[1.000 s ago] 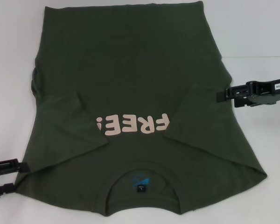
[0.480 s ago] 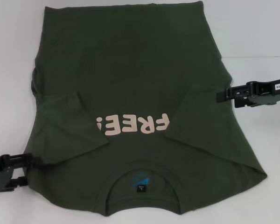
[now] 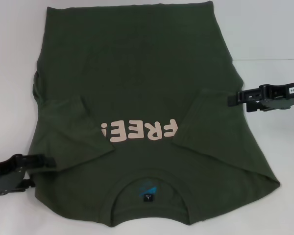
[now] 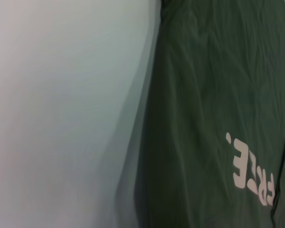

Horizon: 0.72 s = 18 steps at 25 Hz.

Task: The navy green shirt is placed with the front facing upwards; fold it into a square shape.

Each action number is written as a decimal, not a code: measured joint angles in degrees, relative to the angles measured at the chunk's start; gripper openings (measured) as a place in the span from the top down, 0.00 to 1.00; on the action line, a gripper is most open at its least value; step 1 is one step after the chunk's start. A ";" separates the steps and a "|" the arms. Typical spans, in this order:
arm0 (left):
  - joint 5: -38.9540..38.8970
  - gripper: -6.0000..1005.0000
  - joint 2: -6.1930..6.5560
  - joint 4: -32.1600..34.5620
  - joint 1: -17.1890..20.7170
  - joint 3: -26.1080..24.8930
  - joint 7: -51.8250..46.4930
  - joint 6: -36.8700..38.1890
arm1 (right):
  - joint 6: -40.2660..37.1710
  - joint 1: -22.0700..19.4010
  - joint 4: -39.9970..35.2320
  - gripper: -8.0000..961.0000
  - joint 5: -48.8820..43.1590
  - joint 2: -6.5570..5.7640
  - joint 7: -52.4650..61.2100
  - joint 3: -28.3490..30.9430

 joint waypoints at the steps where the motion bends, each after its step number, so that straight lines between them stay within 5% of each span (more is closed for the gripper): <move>1: 0.01 0.19 0.02 -0.08 -0.06 0.66 -0.01 -0.19 | 0.00 -0.02 0.00 0.10 -0.01 0.00 -0.05 0.06; 8: -0.02 0.24 0.05 0.10 -0.39 1.74 1.12 -0.24 | 0.00 -0.10 0.00 0.10 -0.26 0.00 -0.10 0.08; 18: 0.08 0.78 0.09 0.52 -0.49 2.14 1.40 -0.51 | -0.20 -0.93 0.00 0.10 0.01 -0.09 0.29 1.07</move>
